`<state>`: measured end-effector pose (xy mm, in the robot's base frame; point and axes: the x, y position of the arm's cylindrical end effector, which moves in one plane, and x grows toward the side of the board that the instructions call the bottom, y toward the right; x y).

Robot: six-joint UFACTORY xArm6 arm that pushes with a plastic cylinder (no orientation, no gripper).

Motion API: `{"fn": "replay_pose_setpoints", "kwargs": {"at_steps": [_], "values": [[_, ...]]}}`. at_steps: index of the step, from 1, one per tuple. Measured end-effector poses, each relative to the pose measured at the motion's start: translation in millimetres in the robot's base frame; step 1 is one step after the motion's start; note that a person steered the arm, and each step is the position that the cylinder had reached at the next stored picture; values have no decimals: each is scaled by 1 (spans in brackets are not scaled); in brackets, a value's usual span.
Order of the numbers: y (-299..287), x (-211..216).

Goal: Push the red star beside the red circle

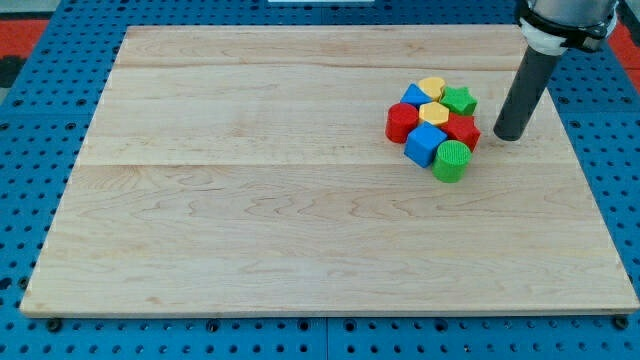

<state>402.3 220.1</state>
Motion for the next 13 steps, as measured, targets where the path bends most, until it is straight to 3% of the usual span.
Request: {"fn": "replay_pose_setpoints", "kwargs": {"at_steps": [4, 7, 13], "values": [[0, -3], [48, -3], [46, 1]]}}
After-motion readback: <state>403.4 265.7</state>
